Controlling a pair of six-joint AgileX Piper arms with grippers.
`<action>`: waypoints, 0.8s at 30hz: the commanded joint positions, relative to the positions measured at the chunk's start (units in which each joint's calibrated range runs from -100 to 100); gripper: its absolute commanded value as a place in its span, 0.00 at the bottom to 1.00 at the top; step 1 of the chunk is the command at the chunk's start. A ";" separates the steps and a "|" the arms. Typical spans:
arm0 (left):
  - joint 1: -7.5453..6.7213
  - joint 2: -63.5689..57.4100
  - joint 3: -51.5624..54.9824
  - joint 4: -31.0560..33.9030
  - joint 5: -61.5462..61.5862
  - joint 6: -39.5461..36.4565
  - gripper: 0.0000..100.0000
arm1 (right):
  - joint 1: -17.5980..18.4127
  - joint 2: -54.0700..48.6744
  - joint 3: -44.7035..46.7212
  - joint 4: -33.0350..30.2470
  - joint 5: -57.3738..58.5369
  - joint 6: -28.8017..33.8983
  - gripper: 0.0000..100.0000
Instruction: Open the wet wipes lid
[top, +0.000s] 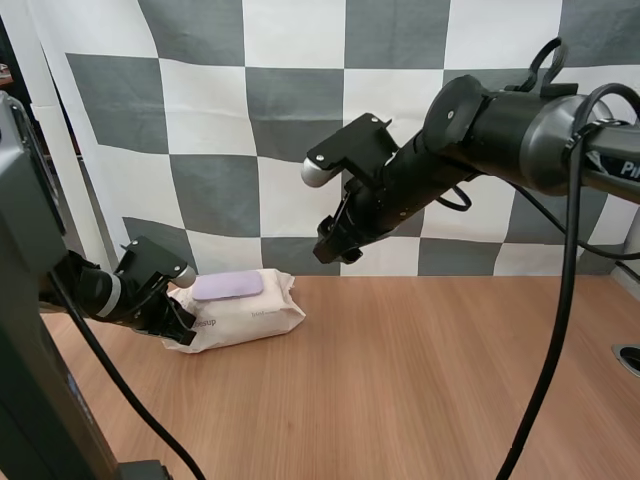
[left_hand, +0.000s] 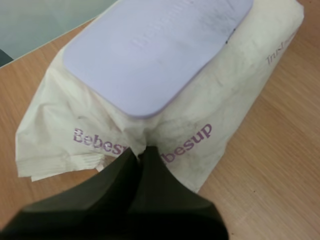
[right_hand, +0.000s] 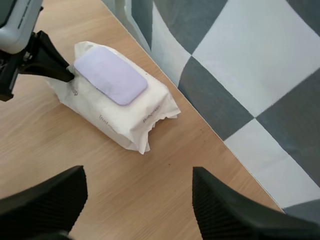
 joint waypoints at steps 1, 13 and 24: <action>-0.05 0.13 -0.06 0.59 -0.04 0.92 0.00 | 1.88 1.20 0.00 0.05 -0.40 -3.73 1.00; -0.05 0.13 -0.06 2.96 0.79 0.92 0.00 | 15.39 14.16 0.00 -13.04 -19.70 -4.76 1.00; -0.05 0.13 -0.06 3.28 0.79 0.92 0.00 | 16.11 20.29 0.00 -14.12 -34.85 -4.85 1.00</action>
